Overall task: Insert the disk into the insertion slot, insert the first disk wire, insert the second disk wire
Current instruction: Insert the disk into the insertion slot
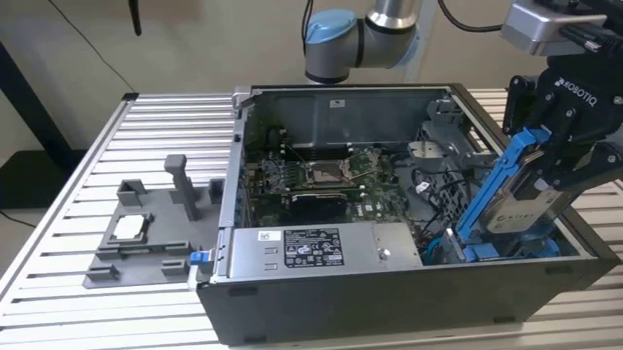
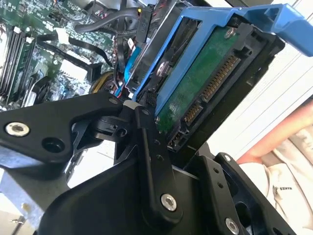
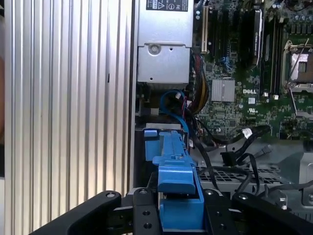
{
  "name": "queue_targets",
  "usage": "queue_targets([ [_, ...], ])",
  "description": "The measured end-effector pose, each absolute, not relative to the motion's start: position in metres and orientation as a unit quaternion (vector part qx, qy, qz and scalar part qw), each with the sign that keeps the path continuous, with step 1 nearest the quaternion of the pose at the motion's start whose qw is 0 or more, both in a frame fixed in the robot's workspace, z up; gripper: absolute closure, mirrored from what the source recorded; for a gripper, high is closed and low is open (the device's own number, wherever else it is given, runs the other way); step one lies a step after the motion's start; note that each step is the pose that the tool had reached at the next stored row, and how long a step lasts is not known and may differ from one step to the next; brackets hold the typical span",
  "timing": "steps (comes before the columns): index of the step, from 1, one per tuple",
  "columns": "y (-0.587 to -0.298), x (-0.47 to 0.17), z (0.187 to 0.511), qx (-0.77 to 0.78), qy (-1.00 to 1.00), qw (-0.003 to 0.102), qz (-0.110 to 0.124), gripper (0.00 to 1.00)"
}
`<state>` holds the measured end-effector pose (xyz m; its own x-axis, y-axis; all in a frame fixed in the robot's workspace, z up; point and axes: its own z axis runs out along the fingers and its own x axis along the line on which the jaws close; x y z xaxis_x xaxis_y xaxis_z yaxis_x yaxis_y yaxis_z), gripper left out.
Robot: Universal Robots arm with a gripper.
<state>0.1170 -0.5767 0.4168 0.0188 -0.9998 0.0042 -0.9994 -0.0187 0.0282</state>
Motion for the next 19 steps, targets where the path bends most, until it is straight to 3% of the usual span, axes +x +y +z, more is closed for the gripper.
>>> queue_targets([
  [19, -0.571, 0.117, 0.389, 0.714, -0.7, 0.011, -0.008, 0.67],
])
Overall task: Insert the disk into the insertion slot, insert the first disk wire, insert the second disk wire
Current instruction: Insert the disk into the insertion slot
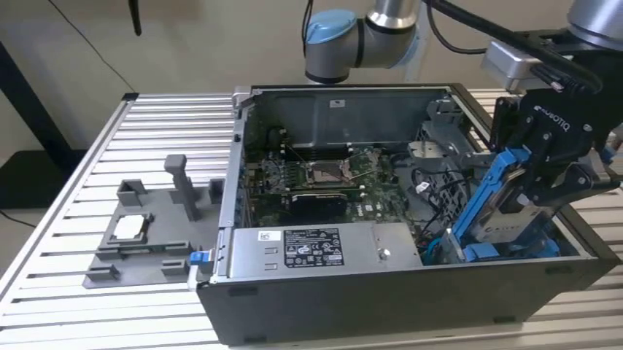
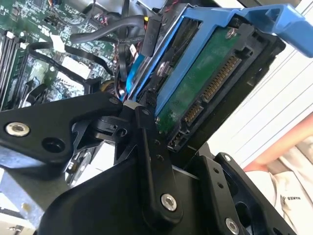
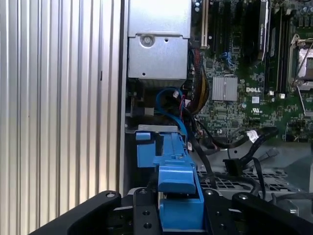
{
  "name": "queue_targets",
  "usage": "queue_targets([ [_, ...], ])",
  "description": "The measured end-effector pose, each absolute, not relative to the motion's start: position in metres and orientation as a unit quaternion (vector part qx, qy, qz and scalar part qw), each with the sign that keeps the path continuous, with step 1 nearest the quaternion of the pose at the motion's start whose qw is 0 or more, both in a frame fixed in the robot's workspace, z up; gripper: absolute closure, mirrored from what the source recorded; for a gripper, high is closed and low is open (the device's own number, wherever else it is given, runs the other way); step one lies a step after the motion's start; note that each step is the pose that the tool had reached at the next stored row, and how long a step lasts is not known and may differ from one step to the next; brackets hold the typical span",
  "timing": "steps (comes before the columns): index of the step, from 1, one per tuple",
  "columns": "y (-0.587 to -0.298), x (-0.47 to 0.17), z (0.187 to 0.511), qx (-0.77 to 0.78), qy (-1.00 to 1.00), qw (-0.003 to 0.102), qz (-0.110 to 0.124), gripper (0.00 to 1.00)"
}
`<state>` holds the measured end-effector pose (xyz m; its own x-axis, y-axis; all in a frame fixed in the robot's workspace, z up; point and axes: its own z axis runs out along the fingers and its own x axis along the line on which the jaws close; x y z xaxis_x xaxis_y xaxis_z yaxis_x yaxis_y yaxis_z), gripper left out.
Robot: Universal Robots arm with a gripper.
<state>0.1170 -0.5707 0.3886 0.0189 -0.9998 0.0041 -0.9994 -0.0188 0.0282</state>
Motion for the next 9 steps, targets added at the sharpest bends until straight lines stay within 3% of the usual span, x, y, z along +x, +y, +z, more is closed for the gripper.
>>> queue_targets([
  [2, -0.5707, 0.1169, 0.3889, 0.714, -0.7, 0.012, -0.008, 0.65],
  [3, -0.5707, 0.1169, 0.3901, 0.714, -0.7, 0.012, -0.008, 0.59],
  [9, -0.5707, 0.116, 0.3986, 0.714, -0.7, 0.008, -0.012, 0.59],
])
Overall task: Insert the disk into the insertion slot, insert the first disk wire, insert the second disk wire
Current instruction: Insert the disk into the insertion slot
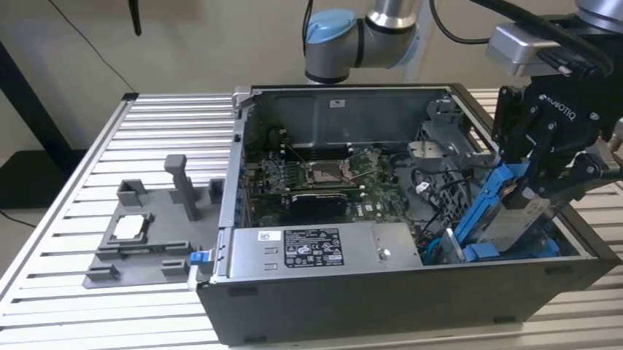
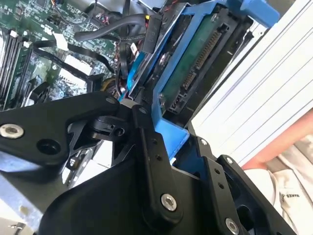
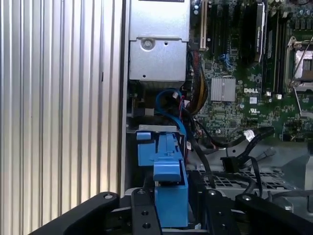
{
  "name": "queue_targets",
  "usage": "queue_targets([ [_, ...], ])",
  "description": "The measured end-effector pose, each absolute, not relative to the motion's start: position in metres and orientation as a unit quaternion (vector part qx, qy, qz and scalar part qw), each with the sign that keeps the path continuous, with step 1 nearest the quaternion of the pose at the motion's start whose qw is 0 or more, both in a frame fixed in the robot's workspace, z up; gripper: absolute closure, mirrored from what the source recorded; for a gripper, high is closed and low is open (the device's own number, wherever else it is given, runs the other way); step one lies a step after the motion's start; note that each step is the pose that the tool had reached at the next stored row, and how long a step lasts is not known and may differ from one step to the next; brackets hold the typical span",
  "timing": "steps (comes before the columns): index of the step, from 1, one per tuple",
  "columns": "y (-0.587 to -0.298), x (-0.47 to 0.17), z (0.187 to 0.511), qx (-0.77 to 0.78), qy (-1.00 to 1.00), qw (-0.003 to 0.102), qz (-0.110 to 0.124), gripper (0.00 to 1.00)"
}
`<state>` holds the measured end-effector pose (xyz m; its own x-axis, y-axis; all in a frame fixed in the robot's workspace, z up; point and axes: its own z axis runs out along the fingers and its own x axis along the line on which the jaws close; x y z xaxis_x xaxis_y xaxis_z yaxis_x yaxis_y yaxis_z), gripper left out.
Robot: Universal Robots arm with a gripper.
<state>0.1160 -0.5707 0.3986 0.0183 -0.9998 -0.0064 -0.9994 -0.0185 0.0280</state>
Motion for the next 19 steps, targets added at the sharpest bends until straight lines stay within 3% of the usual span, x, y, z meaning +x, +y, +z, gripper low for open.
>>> queue_targets([
  [4, -0.5705, 0.1155, 0.3983, 0.712, -0.702, -0.006, -0.025, 0.57],
  [7, -0.5705, 0.1155, 0.3982, 0.71, -0.704, -0.007, -0.025, 0.51],
  [11, -0.5706, 0.1148, 0.3979, 0.707, -0.707, -0.007, -0.025, 0.65],
  [16, -0.5706, 0.1147, 0.3979, 0.705, -0.709, -0.007, -0.024, 0.66],
  [19, -0.5705, 0.1118, 0.3964, 0.705, -0.709, -0.015, -0.026, 0.66],
])
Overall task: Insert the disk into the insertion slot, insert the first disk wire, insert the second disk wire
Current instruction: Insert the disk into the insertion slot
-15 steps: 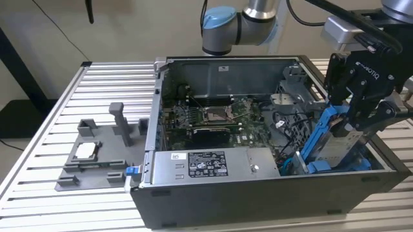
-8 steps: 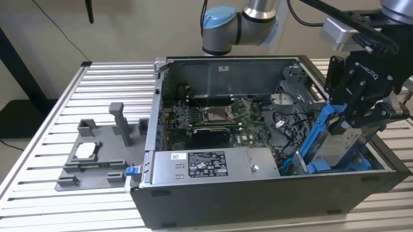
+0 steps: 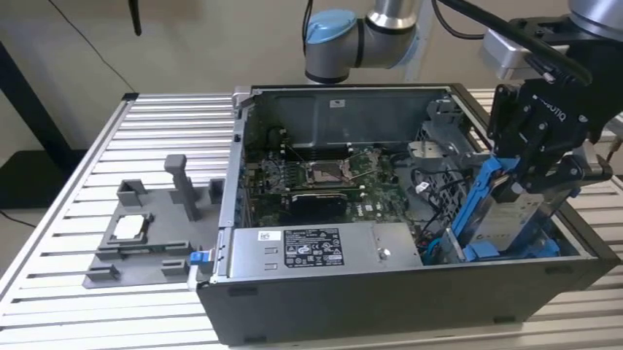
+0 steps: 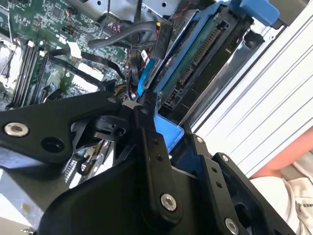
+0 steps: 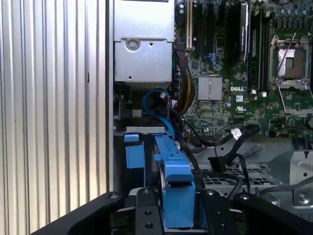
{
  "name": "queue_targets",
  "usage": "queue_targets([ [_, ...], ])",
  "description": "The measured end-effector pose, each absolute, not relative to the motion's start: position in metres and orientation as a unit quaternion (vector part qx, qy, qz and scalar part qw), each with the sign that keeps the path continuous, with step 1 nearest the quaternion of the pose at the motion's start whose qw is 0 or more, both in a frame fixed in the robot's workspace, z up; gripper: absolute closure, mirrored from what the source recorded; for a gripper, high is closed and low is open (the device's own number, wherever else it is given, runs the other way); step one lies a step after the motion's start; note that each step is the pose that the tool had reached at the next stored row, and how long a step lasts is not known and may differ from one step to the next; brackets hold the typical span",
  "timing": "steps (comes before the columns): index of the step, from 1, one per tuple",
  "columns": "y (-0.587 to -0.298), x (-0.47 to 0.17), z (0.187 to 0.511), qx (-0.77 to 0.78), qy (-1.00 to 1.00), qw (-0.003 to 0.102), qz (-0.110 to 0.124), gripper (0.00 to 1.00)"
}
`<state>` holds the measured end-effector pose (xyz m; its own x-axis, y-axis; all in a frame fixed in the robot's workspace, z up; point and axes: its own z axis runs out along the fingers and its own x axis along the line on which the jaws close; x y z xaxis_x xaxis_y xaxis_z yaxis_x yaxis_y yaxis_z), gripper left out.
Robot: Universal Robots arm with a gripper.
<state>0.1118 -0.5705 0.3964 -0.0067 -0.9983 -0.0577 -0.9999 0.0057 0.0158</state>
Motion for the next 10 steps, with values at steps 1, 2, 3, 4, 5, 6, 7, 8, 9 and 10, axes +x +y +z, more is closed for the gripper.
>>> queue_targets([
  [1, -0.5705, 0.1115, 0.3959, -0.705, 0.709, 0.015, 0.026, 0.66],
  [2, -0.5705, 0.1115, 0.3954, -0.705, 0.709, 0.016, 0.026, 0.66],
  [3, -0.5707, 0.1115, 0.3954, -0.705, 0.709, 0.015, 0.026, 0.65],
  [4, -0.5707, 0.1115, 0.3958, -0.705, 0.709, 0.015, 0.026, 0.65],
  [5, -0.5709, 0.1115, 0.3978, -0.705, 0.709, 0.015, 0.026, 0.58],
  [6, -0.571, 0.1114, 0.4004, -0.705, 0.709, 0.015, 0.026, 0.58],
  [7, -0.571, 0.1114, 0.4025, -0.705, 0.709, 0.015, 0.026, 0.58],
  [8, -0.571, 0.1114, 0.4034, -0.705, 0.709, 0.015, 0.026, 0.58],
  [9, -0.5711, 0.111, 0.4034, -0.705, 0.709, 0.017, 0.026, 0.58],
  [10, -0.571, 0.1104, 0.4035, -0.705, 0.709, 0.025, 0.025, 0.58],
])
